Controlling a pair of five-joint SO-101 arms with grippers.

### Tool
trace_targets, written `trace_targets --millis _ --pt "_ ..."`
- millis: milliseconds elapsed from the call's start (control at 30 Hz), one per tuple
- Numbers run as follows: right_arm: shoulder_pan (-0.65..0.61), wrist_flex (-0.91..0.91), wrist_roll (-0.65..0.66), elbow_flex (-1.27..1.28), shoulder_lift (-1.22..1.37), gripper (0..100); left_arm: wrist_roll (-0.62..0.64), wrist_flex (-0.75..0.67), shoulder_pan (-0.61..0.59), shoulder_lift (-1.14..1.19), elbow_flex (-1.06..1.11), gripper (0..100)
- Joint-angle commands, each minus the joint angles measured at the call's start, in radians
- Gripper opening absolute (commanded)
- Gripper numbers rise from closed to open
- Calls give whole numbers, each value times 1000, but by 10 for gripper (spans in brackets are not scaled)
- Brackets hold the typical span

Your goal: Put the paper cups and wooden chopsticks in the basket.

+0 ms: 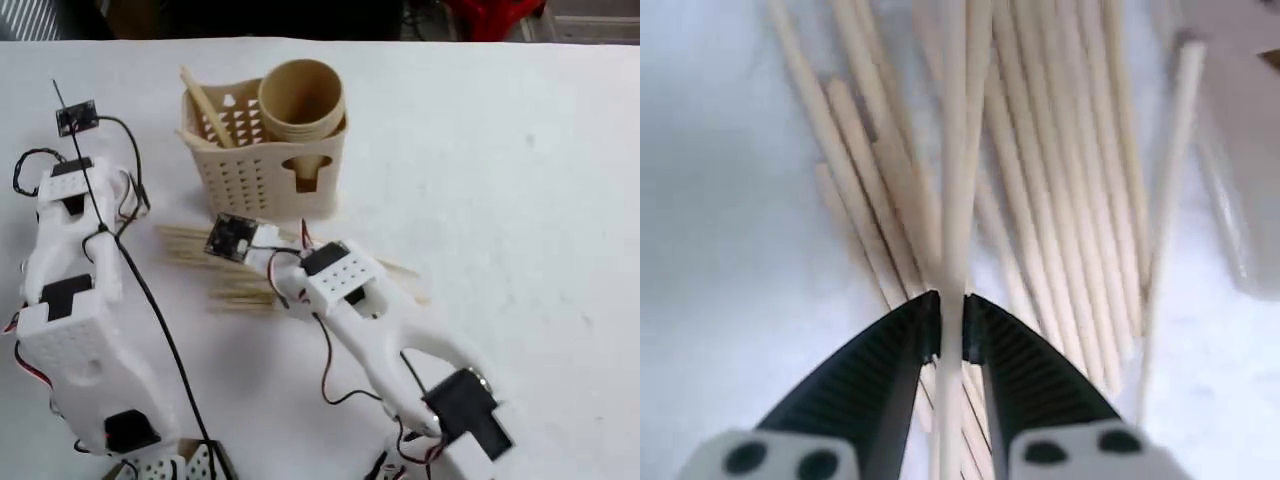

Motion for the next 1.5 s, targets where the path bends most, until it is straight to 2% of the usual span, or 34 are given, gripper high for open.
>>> trace_targets --millis 0,333,600,800,1000,1133,1333,1467 --pt "4 8 -41 31 -133 17 -3 -15 7 -12 -9 158" --pt "8 10 -43 176 -467 17 -3 -15 7 -12 -9 158" --pt "4 44 -152 187 -723 17 -3 -15 7 -12 -9 158" --pt "8 -87 -227 127 -848 17 -3 -15 7 -12 -9 158" --pt "7 -275 -232 15 -789 17 -3 -15 7 -12 -9 158" --pt "5 -337 -232 -110 -682 17 -3 -15 7 -12 -9 158" --pt "8 -444 -371 -333 -484 17 -3 -15 7 -12 -9 158" --pt "4 -455 -381 -457 -394 18 -3 -15 7 -12 -9 158"
